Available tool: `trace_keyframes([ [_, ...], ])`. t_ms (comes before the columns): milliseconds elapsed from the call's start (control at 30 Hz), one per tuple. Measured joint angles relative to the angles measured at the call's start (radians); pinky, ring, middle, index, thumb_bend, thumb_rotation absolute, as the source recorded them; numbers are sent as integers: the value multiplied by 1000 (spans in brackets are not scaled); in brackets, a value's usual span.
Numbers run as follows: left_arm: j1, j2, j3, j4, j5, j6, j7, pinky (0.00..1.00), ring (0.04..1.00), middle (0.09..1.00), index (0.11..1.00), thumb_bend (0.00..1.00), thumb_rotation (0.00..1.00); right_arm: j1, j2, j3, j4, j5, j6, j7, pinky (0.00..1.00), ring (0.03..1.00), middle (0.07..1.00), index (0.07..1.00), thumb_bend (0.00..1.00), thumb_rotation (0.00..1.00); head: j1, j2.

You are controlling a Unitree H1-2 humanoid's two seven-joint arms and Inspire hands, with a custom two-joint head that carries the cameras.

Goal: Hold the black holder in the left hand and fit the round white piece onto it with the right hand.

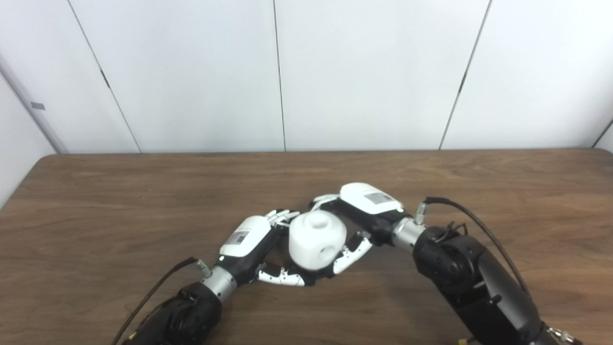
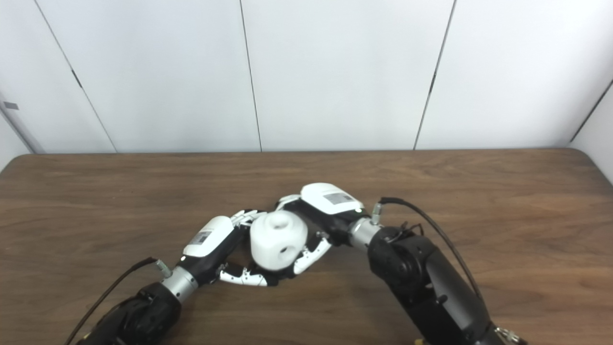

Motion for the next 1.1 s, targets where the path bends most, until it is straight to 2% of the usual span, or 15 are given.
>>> trace_keyframes([
  [700, 1, -1, 0, -1, 0, 0, -1, 962, 927, 897, 484, 524, 59, 11, 3, -4, 0, -31, 9, 6, 728, 833, 898, 1000, 932, 290, -2, 0],
  [767, 1, -2, 0, -1, 0, 0, -1, 968, 927, 899, 485, 524, 59, 11, 2, -10, 0, -29, 8, 6, 706, 832, 903, 1000, 940, 284, -3, -2],
  [833, 0, -3, 0, -1, 0, 0, -1, 968, 925, 898, 485, 524, 59, 11, -4, -17, 0, -18, 6, 6, 685, 840, 916, 1000, 943, 261, -5, -3],
  [1000, 0, -5, 0, -1, 0, 1, -2, 962, 921, 897, 484, 524, 58, 11, -56, -44, 2, 46, -3, 34, 709, 893, 959, 1000, 862, 70, -3, -8],
  [1033, 0, -5, 1, 0, -1, 0, -2, 962, 923, 896, 484, 524, 58, 11, -67, -55, 2, 64, -2, 46, 687, 879, 956, 980, 834, 28, -3, -11],
  [1100, 0, -5, 2, 0, -1, 0, -2, 963, 924, 896, 484, 524, 59, 12, -89, -85, 2, 99, 4, 57, 655, 844, 942, 955, 792, 7, -5, -11],
])
